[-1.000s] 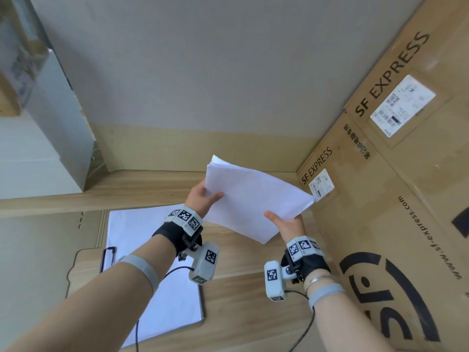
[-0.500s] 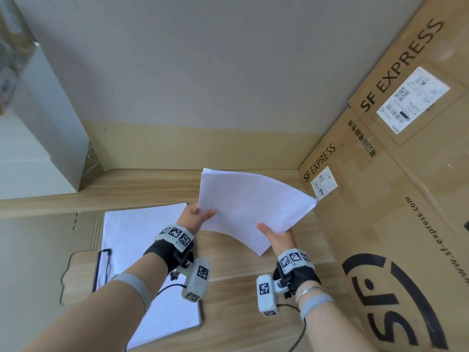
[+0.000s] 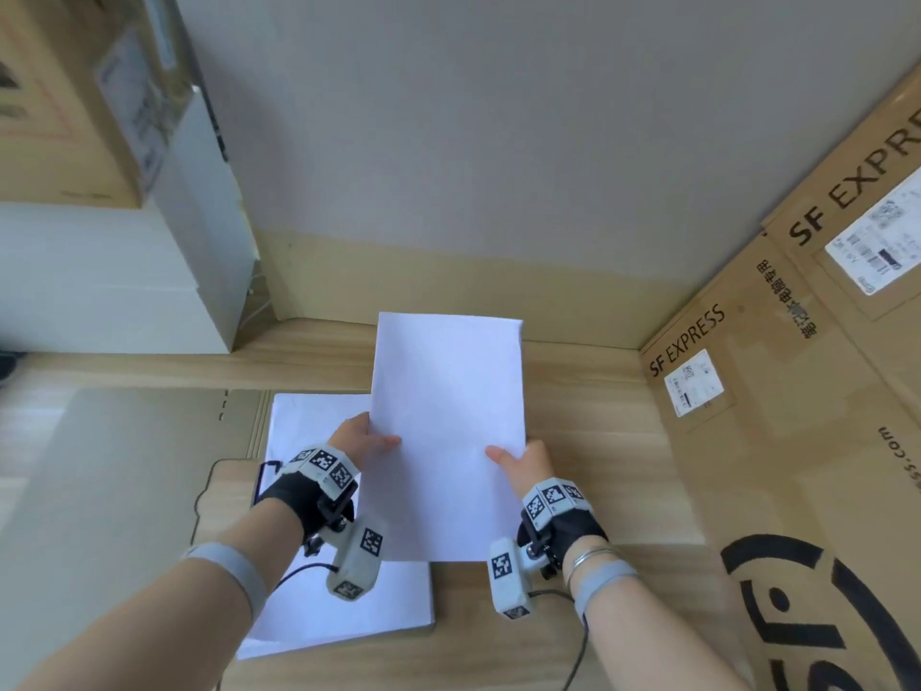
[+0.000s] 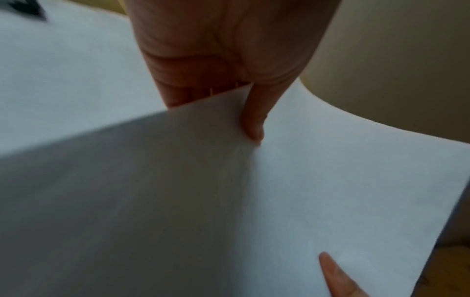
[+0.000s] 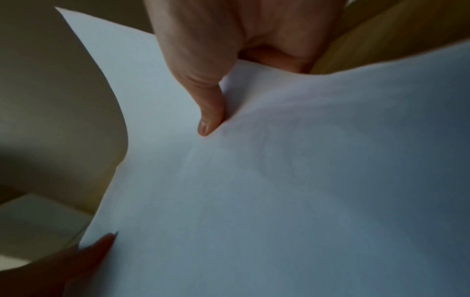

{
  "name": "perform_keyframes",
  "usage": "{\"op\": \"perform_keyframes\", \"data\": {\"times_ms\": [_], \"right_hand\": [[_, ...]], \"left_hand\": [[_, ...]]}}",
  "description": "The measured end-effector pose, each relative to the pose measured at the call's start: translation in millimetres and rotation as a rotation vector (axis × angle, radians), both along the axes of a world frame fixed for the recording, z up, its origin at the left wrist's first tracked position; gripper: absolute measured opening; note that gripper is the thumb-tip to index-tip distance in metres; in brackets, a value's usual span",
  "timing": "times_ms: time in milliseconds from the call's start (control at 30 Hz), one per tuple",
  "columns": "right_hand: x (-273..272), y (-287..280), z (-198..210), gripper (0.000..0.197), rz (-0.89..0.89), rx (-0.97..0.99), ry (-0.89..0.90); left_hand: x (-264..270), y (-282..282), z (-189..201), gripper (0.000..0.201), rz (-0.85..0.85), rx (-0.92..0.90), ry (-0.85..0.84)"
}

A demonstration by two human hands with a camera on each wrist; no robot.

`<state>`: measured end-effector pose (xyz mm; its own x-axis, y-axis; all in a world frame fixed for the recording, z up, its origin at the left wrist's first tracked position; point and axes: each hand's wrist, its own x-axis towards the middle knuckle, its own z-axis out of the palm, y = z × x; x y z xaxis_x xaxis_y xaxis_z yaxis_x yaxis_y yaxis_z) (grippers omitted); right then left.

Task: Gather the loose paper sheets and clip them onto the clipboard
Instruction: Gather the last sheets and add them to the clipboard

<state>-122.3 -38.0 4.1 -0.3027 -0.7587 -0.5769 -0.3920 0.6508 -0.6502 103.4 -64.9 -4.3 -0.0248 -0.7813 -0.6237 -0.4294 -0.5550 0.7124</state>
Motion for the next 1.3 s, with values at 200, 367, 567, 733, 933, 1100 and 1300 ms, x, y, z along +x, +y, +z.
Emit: {"op": "perform_keyframes", "data": {"times_ms": [200,367,567,733,933,1100,1300], "right_hand": [[72.2,24.0,-26.5,0.071,0.198,0.235,-0.005],[95.6,29.5,-48.6,0.072,0.240,0.272,0.048],[99.6,31.0,-59.4,0.066,0.220,0.292,0.089],[92.7,31.3,-67.2,0.071,0.204,0.310,0.102],[85.4,30.6,-80.6,0.071,0.177,0.282,0.070],[93.6,26.1,-78.0,0.063,0.141,0.227,0.037],[98.7,31.1,-88.4,0.062,0.153,0.244,0.038]], "left_hand": [[77.6,45.7,-29.4,0.026,-0.012,0.110,-0.233],[120.1,63.1,-46.6,0.023,0.086,0.014,-0.438],[124.7,60.7,-54.9,0.033,-0.072,-0.005,-0.505],[123.1,54.0,-54.6,0.035,-0.070,-0.036,-0.511],[120.4,54.8,-57.6,0.036,-0.130,-0.043,-0.574],[120.1,52.3,-57.9,0.032,-0.174,-0.070,-0.600],[123.4,47.6,-63.1,0.029,-0.234,-0.068,-0.617]]}}
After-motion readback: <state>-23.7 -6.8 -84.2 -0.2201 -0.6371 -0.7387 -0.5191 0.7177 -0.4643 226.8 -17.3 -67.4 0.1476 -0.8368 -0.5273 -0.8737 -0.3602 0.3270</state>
